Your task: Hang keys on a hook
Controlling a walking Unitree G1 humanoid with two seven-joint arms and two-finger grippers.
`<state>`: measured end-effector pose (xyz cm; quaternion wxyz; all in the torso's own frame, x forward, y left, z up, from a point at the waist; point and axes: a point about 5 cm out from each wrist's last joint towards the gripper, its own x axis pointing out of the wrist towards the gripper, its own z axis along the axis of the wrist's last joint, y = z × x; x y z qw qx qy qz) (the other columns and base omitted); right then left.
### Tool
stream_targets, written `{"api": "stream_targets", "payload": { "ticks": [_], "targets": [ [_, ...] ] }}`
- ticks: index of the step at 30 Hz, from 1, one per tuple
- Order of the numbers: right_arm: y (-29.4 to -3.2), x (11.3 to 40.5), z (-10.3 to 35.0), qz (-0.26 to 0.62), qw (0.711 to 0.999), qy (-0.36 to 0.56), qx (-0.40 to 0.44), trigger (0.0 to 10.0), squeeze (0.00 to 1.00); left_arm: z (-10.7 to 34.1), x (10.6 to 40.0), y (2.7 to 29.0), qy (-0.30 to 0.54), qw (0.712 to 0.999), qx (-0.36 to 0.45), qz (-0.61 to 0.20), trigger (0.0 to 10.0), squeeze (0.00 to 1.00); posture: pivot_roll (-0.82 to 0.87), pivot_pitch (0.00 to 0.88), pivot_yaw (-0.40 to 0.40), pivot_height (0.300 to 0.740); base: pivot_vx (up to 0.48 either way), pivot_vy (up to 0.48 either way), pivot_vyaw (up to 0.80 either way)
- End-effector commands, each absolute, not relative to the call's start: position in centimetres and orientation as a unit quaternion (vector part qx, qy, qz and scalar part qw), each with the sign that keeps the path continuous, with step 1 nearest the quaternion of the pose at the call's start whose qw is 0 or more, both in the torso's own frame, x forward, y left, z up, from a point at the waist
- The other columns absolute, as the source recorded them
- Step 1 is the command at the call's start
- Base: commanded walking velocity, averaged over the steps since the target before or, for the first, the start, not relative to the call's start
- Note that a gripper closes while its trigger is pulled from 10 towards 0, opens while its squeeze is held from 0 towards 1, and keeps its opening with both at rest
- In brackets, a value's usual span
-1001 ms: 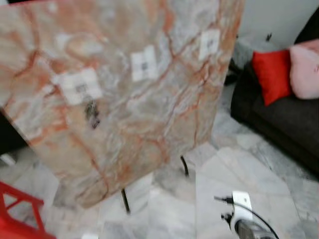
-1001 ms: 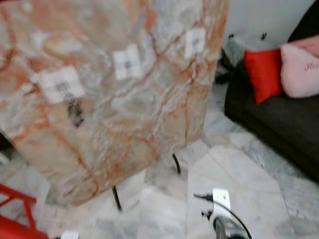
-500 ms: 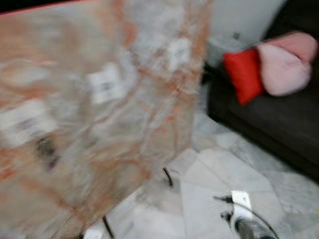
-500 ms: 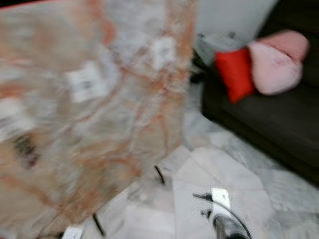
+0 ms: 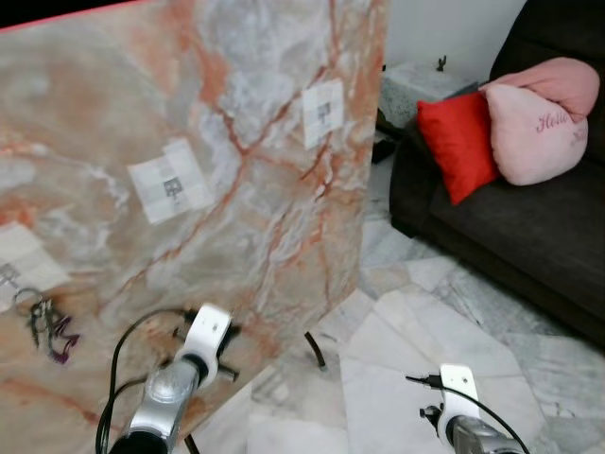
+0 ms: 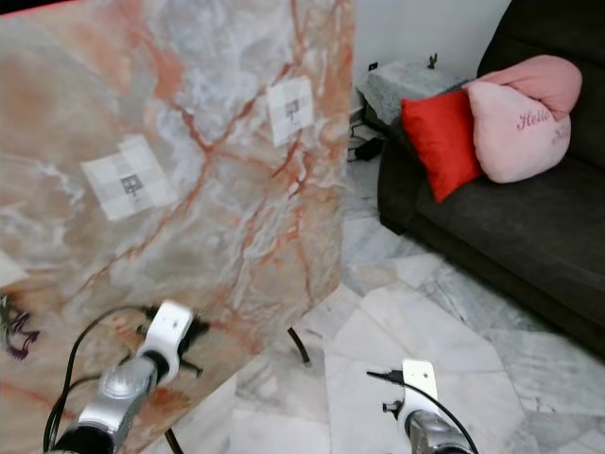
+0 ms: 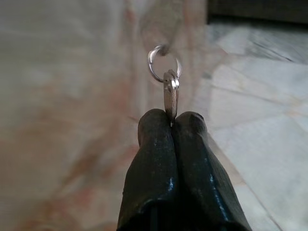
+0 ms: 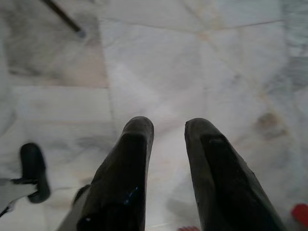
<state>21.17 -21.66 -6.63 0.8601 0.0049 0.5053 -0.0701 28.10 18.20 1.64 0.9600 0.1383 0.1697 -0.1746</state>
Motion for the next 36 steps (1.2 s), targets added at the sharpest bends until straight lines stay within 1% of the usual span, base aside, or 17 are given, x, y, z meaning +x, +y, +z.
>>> {"api": "stream_targets", "payload": {
  "ticks": [1, 3, 6, 7, 8, 13, 15, 16, 20, 25, 28, 36],
  "targets": [
    [-21.5, 21.4, -6.5, -0.064, 0.861, 0.505, 0.003, 10.0, 0.00, 2.1, 28.1, 18.6, 0.168, 0.960, 0.143, -0.173, 10.0, 0.00, -0.04, 0.000, -0.025, 0.740, 0.000, 0.000, 0.00],
    [-21.5, 21.4, -6.5, -0.063, 0.861, 0.505, 0.001, 10.0, 0.00, 4.9, 29.2, 18.3, 0.116, 0.967, 0.146, -0.176, 10.0, 0.00, -0.04, 0.000, -0.025, 0.740, 0.000, 0.000, 0.00],
    [-21.5, 21.4, -6.5, -0.062, 0.861, 0.505, 0.000, 10.0, 0.00, 5.8, 29.4, 18.1, 0.101, 0.968, 0.145, -0.181, 10.0, 0.00, -0.04, 0.000, -0.025, 0.740, 0.000, 0.000, 0.00],
    [-21.5, 21.5, -6.5, -0.062, 0.861, 0.504, -0.001, 10.0, 0.00, 7.4, 29.5, 17.9, 0.078, 0.968, 0.146, -0.188, 10.0, 0.00, -0.04, 0.000, -0.025, 0.740, 0.000, 0.000, 0.00],
    [-21.5, 21.5, -6.5, -0.062, 0.861, 0.504, -0.001, 10.0, 0.00, 7.4, 29.5, 17.9, 0.078, 0.968, 0.146, -0.188, 10.0, 0.00, -0.04, 0.000, -0.025, 0.740, 0.000, 0.000, 0.00],
    [-21.5, 21.5, -6.5, -0.058, 0.862, 0.504, -0.005, 10.0, 0.00, 11.9, 30.2, 18.0, 0.014, 0.977, 0.123, -0.174, 10.0, 0.00, -0.03, 0.000, -0.025, 0.740, 0.000, 0.000, 0.00],
    [-21.4, 21.5, -6.5, -0.058, 0.862, 0.504, -0.006, 10.0, 0.00, 12.7, 30.3, 18.0, 0.003, 0.978, 0.120, -0.172, 10.0, 0.00, -0.03, 0.000, -0.025, 0.740, 0.000, 0.000, 0.00],
    [-21.4, 21.6, -6.4, -0.054, 0.862, 0.504, -0.009, 10.0, 0.00, 14.2, 30.8, 18.0, -0.020, 0.978, 0.125, -0.169, 10.0, 0.00, -0.03, 0.000, -0.023, 0.740, 0.000, 0.000, 0.00],
    [-21.3, 21.6, -6.4, -0.053, 0.862, 0.504, -0.010, 10.0, 0.00, 16.6, 31.5, 17.7, -0.044, 0.976, 0.132, -0.168, 10.0, 0.00, -0.03, 0.000, -0.016, 0.740, 0.000, 0.000, 0.00],
    [-21.2, 21.6, -6.4, -0.053, 0.862, 0.503, -0.009, 10.0, 0.00, 18.6, 31.9, 17.5, -0.064, 0.973, 0.140, -0.170, 10.0, 0.00, -0.03, 0.000, -0.012, 0.740, 0.000, 0.000, 0.00],
    [-21.2, 21.7, -6.4, -0.053, 0.862, 0.503, -0.010, 10.0, 0.00, 19.0, 31.8, 17.5, -0.067, 0.972, 0.142, -0.173, 10.0, 0.00, -0.03, 0.000, -0.012, 0.740, 0.000, 0.000, 0.00],
    [-21.2, 21.7, -6.4, -0.050, 0.862, 0.504, -0.012, 10.0, 0.00, 19.7, 31.4, 19.0, -0.059, 0.975, 0.156, -0.146, 10.0, 0.00, -0.03, 0.000, -0.013, 0.740, 0.000, 0.000, 0.00]
  ]
}}
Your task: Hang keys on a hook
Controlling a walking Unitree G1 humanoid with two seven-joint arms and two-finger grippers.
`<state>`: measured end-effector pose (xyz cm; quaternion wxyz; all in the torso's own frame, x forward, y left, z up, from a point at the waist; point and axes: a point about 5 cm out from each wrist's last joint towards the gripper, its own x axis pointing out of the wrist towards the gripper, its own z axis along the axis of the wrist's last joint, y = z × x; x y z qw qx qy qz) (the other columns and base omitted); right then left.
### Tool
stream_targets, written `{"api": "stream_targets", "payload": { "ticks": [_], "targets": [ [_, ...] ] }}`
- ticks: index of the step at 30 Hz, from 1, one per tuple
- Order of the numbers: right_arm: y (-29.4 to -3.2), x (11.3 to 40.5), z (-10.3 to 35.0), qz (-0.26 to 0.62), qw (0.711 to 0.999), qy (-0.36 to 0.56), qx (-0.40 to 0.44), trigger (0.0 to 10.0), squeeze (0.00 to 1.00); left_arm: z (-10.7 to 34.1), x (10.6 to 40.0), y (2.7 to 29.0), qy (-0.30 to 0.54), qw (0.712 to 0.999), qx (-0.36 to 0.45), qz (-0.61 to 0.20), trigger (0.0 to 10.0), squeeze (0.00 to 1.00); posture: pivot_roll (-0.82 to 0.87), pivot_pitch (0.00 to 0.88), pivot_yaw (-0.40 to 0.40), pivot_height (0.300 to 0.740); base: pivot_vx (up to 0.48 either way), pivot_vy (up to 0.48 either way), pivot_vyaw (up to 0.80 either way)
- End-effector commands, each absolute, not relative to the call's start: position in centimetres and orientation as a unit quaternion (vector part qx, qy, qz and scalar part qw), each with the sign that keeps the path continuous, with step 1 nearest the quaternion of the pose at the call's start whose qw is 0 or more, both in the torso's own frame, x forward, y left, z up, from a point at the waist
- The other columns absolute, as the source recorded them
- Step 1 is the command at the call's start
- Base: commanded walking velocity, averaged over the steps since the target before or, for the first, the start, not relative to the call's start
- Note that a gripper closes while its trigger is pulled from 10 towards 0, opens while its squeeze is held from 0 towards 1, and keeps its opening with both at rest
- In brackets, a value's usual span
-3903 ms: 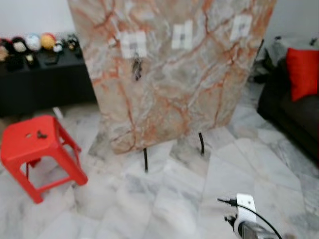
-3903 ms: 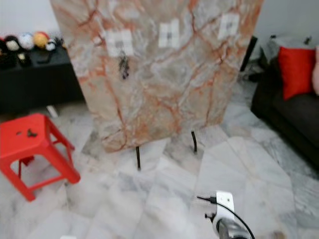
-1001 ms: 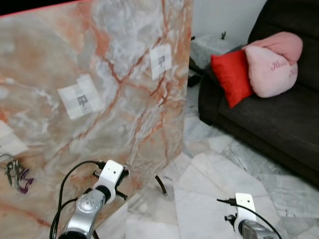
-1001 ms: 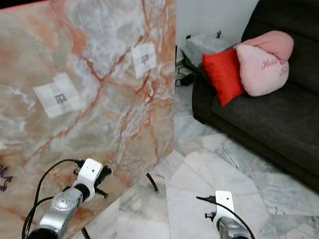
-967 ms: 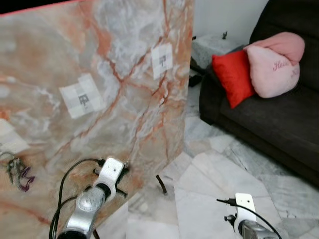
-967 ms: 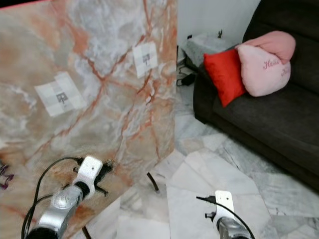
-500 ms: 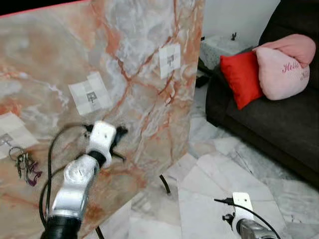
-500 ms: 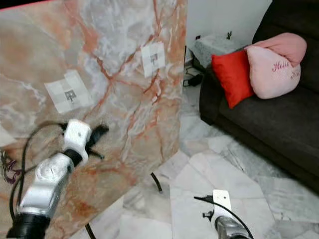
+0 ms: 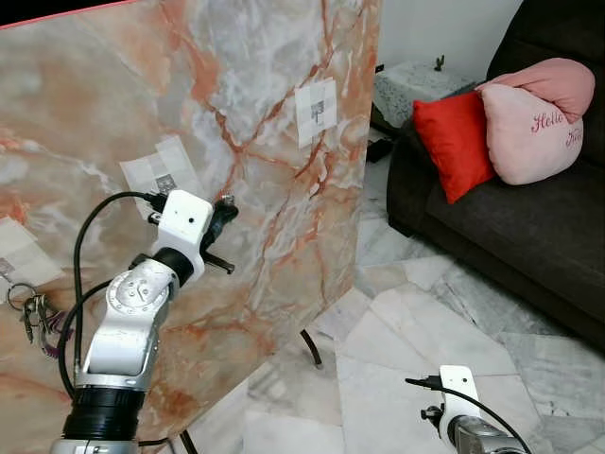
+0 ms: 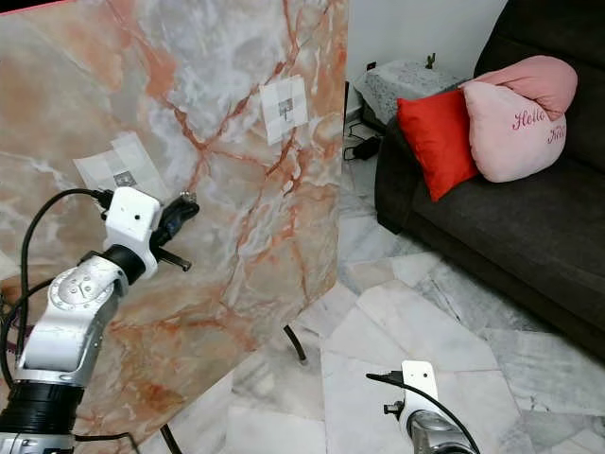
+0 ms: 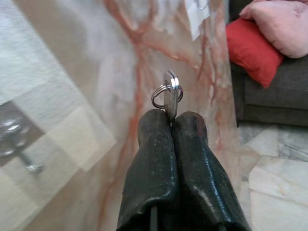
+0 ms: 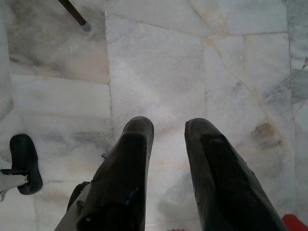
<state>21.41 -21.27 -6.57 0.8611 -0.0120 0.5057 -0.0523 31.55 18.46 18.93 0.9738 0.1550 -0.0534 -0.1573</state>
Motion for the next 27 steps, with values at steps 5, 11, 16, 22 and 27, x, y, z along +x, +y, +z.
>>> {"api": "stream_targets", "payload": {
  "ticks": [5, 11, 16, 22, 27],
  "targets": [
    [-21.2, 21.7, -6.4, -0.049, 0.862, 0.504, -0.014, 10.0, 0.00, 20.1, 31.7, 20.0, -0.050, 0.982, 0.149, -0.103, 10.0, 0.00, -0.03, 0.000, -0.013, 0.740, 0.000, 0.000, 0.00],
    [-21.2, 21.7, -6.4, -0.049, 0.862, 0.504, -0.014, 10.0, 0.00, 20.4, 31.6, 20.4, -0.043, 0.986, 0.142, -0.077, 10.0, 0.00, -0.03, 0.000, -0.014, 0.740, 0.000, 0.000, 0.00],
    [-21.2, 21.7, -6.4, -0.048, 0.862, 0.504, -0.016, 10.0, 0.00, 20.8, 31.7, 21.1, -0.046, 0.990, 0.123, -0.060, 10.0, 0.00, -0.03, 0.000, -0.014, 0.740, 0.000, 0.000, 0.00],
    [-21.2, 21.7, -6.4, -0.048, 0.863, 0.503, -0.016, 10.0, 0.00, 20.9, 31.6, 21.2, -0.048, 0.990, 0.109, -0.070, 10.0, 0.00, -0.03, 0.000, -0.014, 0.740, 0.000, 0.000, 0.00],
    [-21.2, 21.7, -6.4, -0.047, 0.862, 0.504, -0.017, 10.0, 0.00, 21.2, 31.5, 22.1, -0.044, 0.994, 0.079, -0.056, 10.0, 0.00, -0.03, 0.000, -0.014, 0.740, 0.000, 0.000, 0.00]
  ]
}}
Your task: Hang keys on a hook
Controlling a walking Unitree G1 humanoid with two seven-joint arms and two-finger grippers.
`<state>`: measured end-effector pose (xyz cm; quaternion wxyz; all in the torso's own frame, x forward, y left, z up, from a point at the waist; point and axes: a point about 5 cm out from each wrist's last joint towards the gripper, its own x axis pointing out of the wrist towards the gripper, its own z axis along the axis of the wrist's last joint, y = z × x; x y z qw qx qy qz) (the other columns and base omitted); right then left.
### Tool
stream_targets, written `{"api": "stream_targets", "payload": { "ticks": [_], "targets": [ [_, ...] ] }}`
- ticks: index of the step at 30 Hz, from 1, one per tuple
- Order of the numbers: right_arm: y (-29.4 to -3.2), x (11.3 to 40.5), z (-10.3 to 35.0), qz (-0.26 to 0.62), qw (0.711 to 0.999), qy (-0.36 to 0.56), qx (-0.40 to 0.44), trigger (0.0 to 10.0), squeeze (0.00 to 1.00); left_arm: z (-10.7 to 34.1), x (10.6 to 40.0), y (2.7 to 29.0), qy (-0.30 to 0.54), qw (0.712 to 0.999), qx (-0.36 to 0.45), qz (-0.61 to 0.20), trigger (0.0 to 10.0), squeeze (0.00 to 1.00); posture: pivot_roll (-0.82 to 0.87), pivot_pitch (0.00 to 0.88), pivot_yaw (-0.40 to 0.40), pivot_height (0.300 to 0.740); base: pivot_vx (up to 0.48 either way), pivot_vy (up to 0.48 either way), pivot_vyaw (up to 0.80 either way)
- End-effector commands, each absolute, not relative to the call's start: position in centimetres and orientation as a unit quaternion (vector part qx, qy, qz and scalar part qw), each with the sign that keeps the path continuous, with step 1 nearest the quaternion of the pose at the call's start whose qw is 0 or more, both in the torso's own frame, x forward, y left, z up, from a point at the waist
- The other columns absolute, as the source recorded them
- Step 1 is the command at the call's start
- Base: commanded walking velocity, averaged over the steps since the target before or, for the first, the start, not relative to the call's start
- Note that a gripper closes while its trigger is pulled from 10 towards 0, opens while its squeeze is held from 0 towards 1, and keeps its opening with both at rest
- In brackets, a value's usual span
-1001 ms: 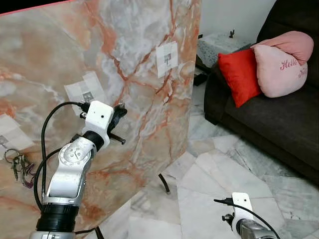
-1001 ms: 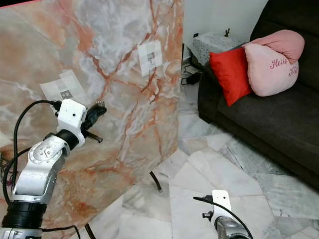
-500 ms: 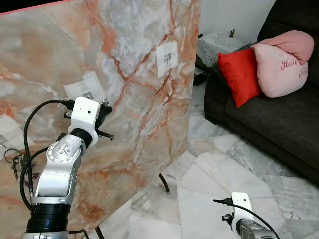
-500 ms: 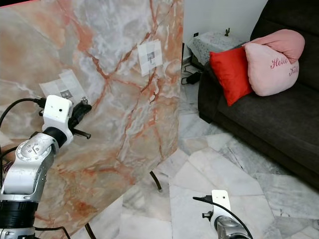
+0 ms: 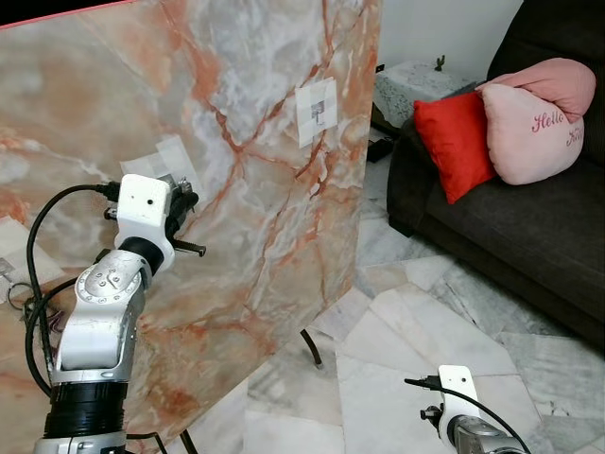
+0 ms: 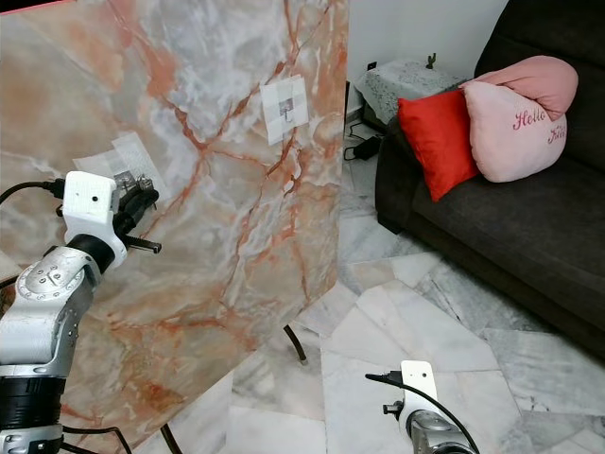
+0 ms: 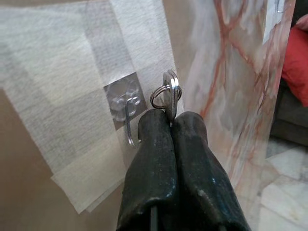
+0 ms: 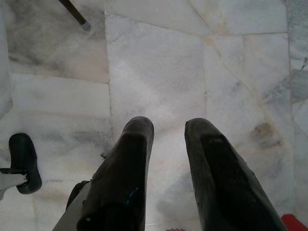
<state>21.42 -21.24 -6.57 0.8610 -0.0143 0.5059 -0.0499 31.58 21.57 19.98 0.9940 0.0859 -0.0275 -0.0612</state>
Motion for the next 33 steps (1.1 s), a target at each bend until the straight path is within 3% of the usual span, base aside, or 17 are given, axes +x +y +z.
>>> {"api": "stream_targets", "payload": {
  "ticks": [1, 33],
  "targets": [
    [-21.2, 21.7, -6.4, -0.047, 0.862, 0.504, -0.017, 10.0, 0.00, 21.2, 31.5, 22.2, -0.044, 0.995, 0.072, -0.056, 10.0, 0.00, -0.03, 0.000, -0.014, 0.740, 0.000, 0.000, 0.00],
    [-21.3, 21.8, -6.4, -0.044, 0.862, 0.505, -0.020, 10.0, 0.00, 19.8, 30.4, 23.5, -0.022, 0.999, -0.006, -0.046, 10.0, 0.00, -0.03, 0.000, -0.021, 0.740, 0.000, 0.000, 0.00]
  ]
}}
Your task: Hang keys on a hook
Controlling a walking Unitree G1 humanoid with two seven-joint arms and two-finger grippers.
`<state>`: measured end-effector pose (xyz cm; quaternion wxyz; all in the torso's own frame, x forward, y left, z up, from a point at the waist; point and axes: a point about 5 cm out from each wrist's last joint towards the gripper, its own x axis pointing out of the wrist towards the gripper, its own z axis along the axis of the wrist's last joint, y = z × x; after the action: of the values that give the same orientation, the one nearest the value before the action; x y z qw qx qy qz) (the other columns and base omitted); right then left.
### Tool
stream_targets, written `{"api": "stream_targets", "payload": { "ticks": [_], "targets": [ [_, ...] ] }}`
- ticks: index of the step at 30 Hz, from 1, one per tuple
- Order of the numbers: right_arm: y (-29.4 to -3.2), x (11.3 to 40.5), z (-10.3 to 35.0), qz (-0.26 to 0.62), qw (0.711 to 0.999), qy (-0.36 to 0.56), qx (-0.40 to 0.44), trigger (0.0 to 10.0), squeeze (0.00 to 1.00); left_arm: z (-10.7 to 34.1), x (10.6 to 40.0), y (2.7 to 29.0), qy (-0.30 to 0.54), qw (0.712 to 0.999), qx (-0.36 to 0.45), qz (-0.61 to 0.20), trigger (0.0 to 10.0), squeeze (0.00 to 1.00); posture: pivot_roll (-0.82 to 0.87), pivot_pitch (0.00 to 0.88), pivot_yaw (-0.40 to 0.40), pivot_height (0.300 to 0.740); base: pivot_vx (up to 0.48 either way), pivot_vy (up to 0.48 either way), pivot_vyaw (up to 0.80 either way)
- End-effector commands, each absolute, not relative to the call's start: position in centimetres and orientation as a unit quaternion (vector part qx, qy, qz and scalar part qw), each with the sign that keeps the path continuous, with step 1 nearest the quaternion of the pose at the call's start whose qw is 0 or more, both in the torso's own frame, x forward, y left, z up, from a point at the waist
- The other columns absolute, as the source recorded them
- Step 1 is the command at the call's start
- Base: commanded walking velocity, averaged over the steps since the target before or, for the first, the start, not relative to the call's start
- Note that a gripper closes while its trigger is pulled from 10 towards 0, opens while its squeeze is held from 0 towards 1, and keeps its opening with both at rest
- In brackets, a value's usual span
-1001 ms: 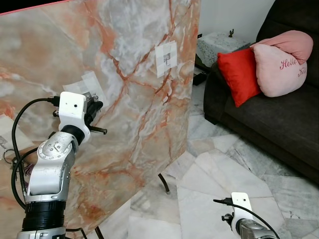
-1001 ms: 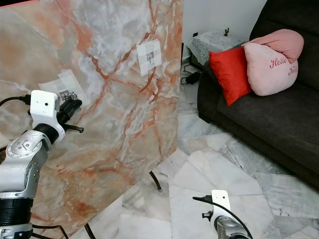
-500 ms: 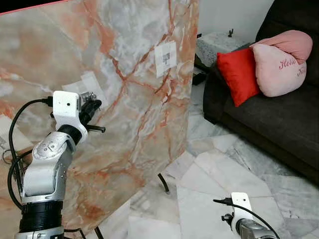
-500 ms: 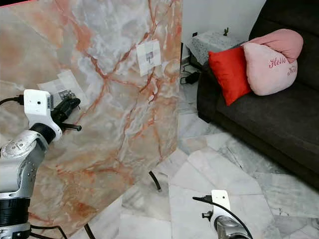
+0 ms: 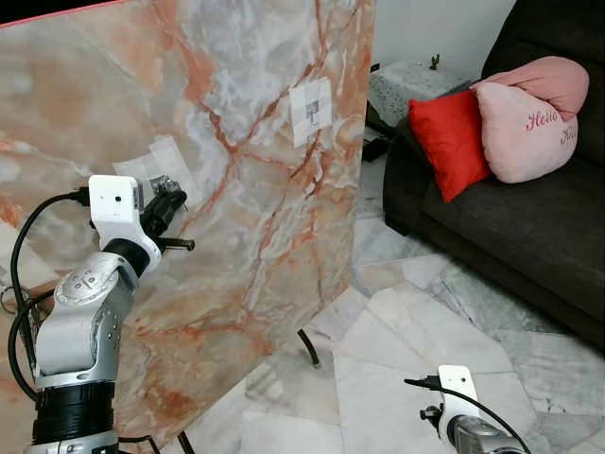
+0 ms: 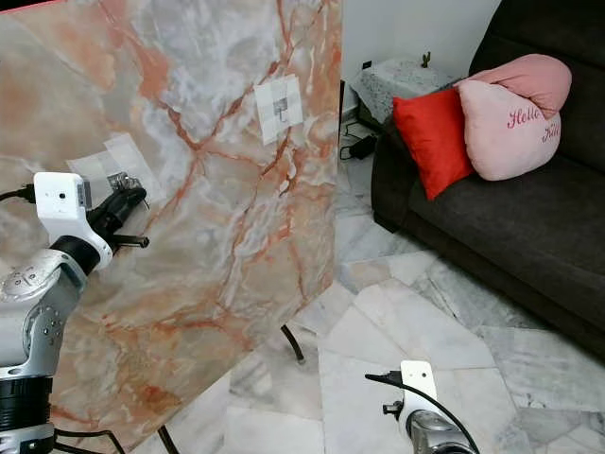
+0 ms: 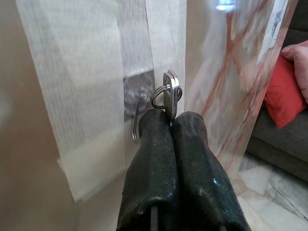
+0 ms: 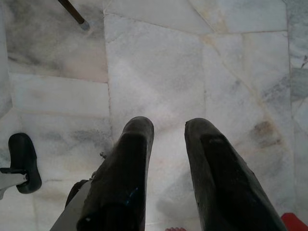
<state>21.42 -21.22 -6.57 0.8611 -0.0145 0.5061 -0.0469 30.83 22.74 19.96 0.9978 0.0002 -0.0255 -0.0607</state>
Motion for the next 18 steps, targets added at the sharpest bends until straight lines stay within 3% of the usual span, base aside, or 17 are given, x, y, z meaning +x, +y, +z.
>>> {"api": "stream_targets", "payload": {
  "ticks": [1, 7, 18],
  "targets": [
    [-21.3, 21.8, -6.4, -0.044, 0.862, 0.505, -0.020, 10.0, 0.00, 19.8, 30.4, 23.5, -0.022, 0.999, -0.006, -0.047, 10.0, 0.00, -0.03, 0.000, -0.021, 0.740, 0.000, 0.000, 0.00],
    [-21.3, 21.8, -6.3, -0.043, 0.863, 0.504, -0.020, 10.0, 0.00, 19.5, 29.1, 22.5, -0.027, 0.995, -0.012, -0.097, 10.0, 0.00, -0.02, 0.001, -0.024, 0.740, 0.000, 0.000, 0.00],
    [-21.2, 21.8, -6.4, -0.042, 0.863, 0.504, -0.020, 10.0, 0.00, 19.7, 29.1, 22.2, -0.035, 0.994, -0.013, -0.105, 10.0, 0.00, -0.02, 0.001, -0.020, 0.740, 0.000, 0.000, 0.00]
  ]
}}
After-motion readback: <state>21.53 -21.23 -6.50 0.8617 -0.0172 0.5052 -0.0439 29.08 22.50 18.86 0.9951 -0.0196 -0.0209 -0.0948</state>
